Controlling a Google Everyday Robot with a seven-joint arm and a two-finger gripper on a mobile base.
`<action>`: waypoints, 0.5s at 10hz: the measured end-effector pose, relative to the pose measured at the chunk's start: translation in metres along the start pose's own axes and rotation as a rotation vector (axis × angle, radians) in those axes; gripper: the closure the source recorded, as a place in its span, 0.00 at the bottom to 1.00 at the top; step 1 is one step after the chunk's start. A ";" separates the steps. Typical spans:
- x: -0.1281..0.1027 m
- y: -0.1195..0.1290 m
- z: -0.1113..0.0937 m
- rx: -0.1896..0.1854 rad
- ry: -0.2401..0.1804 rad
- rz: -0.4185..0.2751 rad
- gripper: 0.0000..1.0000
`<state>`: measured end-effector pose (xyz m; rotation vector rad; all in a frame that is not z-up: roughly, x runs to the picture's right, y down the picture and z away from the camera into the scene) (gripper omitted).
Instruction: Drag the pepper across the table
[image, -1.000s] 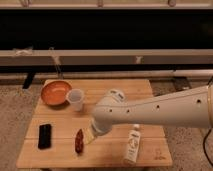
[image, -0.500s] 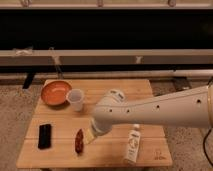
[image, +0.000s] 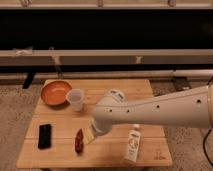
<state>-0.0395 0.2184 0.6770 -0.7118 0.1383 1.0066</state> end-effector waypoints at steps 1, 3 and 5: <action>0.000 0.000 0.000 0.000 0.000 0.000 0.20; -0.004 0.000 0.005 0.010 0.024 0.004 0.20; -0.020 0.007 0.019 0.035 0.058 -0.002 0.20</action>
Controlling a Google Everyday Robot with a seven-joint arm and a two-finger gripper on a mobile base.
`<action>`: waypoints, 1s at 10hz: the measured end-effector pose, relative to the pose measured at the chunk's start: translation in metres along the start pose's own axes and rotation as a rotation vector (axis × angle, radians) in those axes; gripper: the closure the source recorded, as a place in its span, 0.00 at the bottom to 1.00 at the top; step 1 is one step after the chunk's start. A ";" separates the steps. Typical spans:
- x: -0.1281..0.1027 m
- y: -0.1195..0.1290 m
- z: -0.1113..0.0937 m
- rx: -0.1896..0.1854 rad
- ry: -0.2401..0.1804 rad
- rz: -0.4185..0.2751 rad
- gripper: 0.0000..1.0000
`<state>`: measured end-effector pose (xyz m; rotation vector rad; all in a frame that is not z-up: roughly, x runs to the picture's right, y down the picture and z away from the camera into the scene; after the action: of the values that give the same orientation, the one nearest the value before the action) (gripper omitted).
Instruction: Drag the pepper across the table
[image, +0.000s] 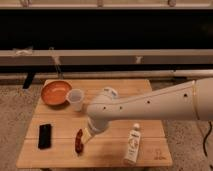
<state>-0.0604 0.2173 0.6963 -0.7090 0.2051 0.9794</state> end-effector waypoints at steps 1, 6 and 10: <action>-0.018 0.008 0.013 0.028 0.023 -0.001 0.20; -0.062 0.022 0.058 0.155 0.057 0.047 0.20; -0.069 0.017 0.080 0.161 0.081 0.119 0.20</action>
<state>-0.1248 0.2272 0.7812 -0.5944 0.3959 1.0353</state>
